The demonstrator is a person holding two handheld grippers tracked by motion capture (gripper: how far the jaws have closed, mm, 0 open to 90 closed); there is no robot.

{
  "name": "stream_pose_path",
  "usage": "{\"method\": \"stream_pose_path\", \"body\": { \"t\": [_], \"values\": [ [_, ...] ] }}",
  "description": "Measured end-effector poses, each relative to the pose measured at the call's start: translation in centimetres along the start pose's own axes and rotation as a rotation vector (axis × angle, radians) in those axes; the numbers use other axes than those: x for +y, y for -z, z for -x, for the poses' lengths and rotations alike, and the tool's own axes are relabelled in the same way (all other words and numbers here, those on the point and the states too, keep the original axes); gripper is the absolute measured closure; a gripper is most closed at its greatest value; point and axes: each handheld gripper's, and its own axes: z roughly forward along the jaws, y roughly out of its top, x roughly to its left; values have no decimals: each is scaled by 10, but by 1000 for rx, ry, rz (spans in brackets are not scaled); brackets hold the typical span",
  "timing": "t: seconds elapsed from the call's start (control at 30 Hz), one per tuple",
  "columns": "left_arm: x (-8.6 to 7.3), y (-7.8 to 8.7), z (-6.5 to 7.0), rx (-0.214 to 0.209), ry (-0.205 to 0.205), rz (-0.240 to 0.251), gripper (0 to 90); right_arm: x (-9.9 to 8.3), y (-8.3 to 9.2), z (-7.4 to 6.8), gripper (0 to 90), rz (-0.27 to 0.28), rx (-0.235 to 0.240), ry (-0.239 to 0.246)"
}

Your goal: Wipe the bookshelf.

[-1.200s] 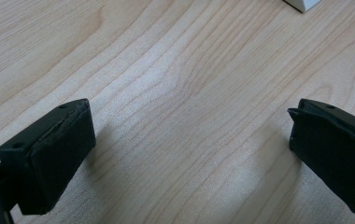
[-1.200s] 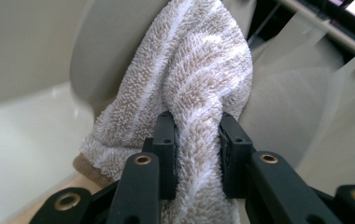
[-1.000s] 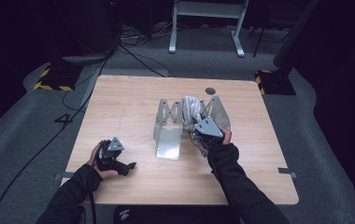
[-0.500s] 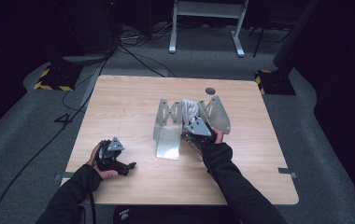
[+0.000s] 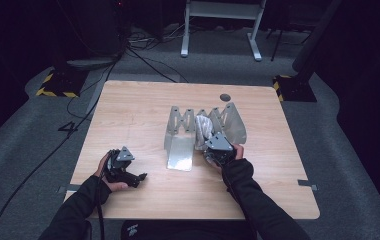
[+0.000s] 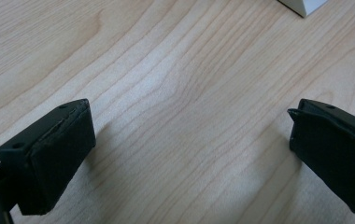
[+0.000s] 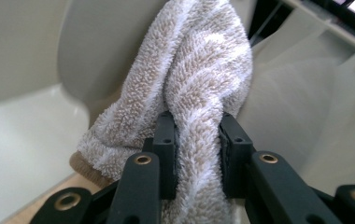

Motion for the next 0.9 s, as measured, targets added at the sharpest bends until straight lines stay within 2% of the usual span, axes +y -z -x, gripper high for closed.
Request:
{"method": "stream_pose_path", "body": {
  "t": [0.17, 0.27, 0.47, 0.5, 0.57, 0.6, 0.67, 0.73, 0.9],
  "values": [
    [12, -11, 7, -11, -7, 4, 15, 20, 20, 12, 729, 94, -47, -15],
    [17, -15, 8, -23, -20, 5, 15, 26, 25, 15, 729, 115, -58, -18],
    [31, -27, 7, -17, -21, 6, 14, 20, 16, 13, 728, 59, -26, -3],
    [33, -29, 6, -17, -21, 5, 14, 11, 7, 9, 728, 16, 0, 4],
    [36, -31, 5, -7, -9, 4, 14, 6, 3, 8, 727, -3, 14, 6],
    [38, -33, 4, -4, -4, 3, 14, -4, -4, 5, 728, -37, 45, 4],
    [40, -35, 4, 1, -3, 4, 14, -12, -9, 3, 727, -65, 69, 2],
    [42, -37, 4, 3, 5, 5, 14, -18, -10, 1, 726, -80, 92, -1],
    [46, -40, 6, 6, 11, 5, 15, -20, -7, -2, 726, -66, 144, -15]
  ]
}}
